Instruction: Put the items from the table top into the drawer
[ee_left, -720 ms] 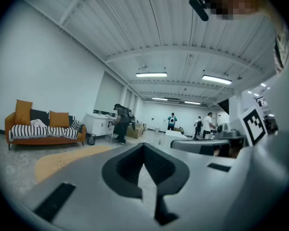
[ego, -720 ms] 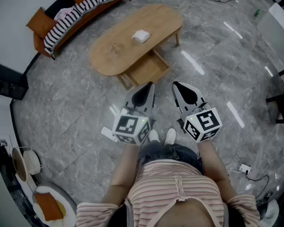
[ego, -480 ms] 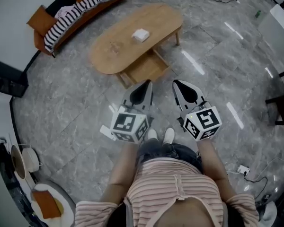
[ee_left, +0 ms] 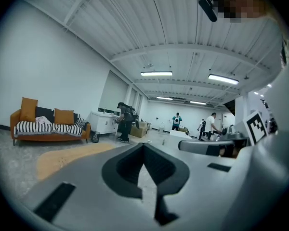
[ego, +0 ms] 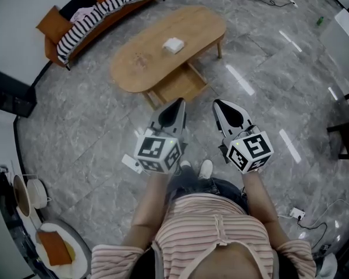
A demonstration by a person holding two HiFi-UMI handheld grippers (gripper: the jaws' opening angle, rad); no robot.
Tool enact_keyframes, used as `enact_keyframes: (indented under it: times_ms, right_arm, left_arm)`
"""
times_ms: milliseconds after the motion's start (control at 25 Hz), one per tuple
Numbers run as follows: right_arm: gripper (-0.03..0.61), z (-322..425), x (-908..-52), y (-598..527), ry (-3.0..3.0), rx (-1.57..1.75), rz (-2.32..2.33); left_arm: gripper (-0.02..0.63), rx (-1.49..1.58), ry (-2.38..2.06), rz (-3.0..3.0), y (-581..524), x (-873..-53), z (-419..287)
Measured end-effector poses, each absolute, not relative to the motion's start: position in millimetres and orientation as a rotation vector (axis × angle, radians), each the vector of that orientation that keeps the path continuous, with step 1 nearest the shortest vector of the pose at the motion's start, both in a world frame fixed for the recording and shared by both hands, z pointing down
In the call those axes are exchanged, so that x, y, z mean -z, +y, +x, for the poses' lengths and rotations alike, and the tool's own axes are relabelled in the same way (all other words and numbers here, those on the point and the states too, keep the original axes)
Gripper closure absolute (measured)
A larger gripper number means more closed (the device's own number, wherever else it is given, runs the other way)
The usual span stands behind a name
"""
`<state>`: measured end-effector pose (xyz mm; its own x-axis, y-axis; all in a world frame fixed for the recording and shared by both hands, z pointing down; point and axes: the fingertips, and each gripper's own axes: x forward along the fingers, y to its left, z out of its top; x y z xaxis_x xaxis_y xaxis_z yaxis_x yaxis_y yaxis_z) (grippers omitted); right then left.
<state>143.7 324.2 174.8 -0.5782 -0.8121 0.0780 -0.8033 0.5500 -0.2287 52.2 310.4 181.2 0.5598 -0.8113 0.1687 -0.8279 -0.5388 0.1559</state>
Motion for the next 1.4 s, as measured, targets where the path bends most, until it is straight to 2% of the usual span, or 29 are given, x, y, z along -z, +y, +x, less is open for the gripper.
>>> enact_keyframes:
  times_ms: [360,760,1400]
  right_arm:
    - [0.569,171,-181,322,2.719,0.42,-1.453]
    - [0.569,168,-186,295,2.728,0.451,-1.434]
    - [0.569,137,-210,140,2.784,0.535,-1.421]
  left_arm:
    - [0.6,-0.133,-1.464,2.543,302,-177,53]
    - [0.6,-0.17,-1.485,2.503,275,-190,49]
    - [0.6,-0.213,-1.443,2.407,122,-233,23]
